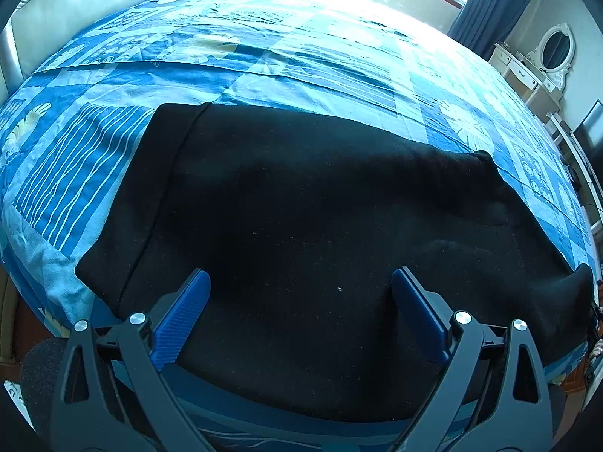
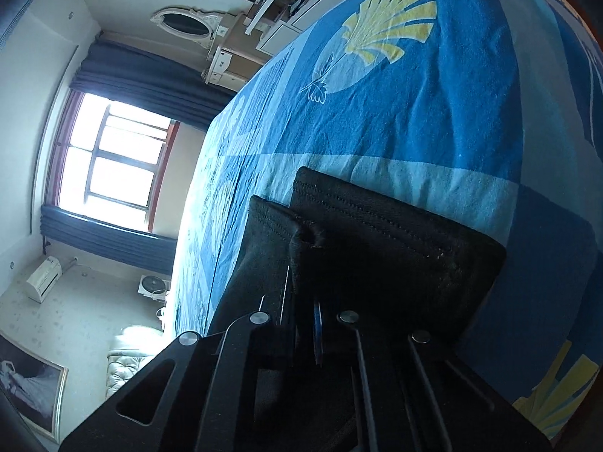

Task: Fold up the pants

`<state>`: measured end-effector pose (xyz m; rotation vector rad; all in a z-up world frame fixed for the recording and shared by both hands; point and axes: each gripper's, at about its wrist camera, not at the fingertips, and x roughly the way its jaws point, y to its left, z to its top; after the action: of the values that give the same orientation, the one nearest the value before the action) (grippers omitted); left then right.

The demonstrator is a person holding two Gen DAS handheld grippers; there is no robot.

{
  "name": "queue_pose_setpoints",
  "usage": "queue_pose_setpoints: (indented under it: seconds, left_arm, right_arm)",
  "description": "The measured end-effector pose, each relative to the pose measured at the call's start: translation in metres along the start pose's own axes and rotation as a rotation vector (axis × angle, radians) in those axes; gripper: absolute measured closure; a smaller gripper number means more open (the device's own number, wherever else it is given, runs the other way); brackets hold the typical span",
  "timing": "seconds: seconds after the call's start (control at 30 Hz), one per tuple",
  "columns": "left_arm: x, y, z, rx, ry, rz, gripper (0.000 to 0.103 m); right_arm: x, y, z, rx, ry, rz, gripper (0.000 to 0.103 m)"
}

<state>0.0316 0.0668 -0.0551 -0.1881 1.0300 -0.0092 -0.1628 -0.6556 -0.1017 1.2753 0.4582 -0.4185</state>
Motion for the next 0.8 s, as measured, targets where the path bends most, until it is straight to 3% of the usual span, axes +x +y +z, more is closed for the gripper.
queue_pose_setpoints:
  seconds: [0.2,0.4,0.53,0.6,0.67,0.8]
  left_arm:
    - [-0.001,0.002,0.002,-0.011,0.008,-0.014,0.006]
    - [0.002,-0.001,0.0,0.002,0.002,-0.012,0.004]
    - [0.004,-0.004,-0.001,0.014,0.001,0.004,0.003]
    - [0.004,-0.003,0.0,0.008,0.001,0.001,0.003]
    - [0.005,-0.003,0.0,0.008,0.001,0.003,0.003]
    - [0.006,-0.004,0.0,0.013,0.004,0.012,0.003]
  right_arm:
    - [-0.064,0.032,0.013,-0.117,-0.09,0.025,0.097]
    - [-0.044,-0.034,0.005,-0.096,-0.002,-0.134,0.098]
    - [-0.047,-0.051,0.006,-0.032,0.0,-0.023,0.095]
    - [-0.052,-0.052,0.01,-0.017,0.025,-0.016,0.094]
    - [-0.061,-0.039,0.015,-0.087,0.017,-0.077,0.09]
    - [-0.078,-0.001,0.028,-0.302,-0.101,-0.265,0.068]
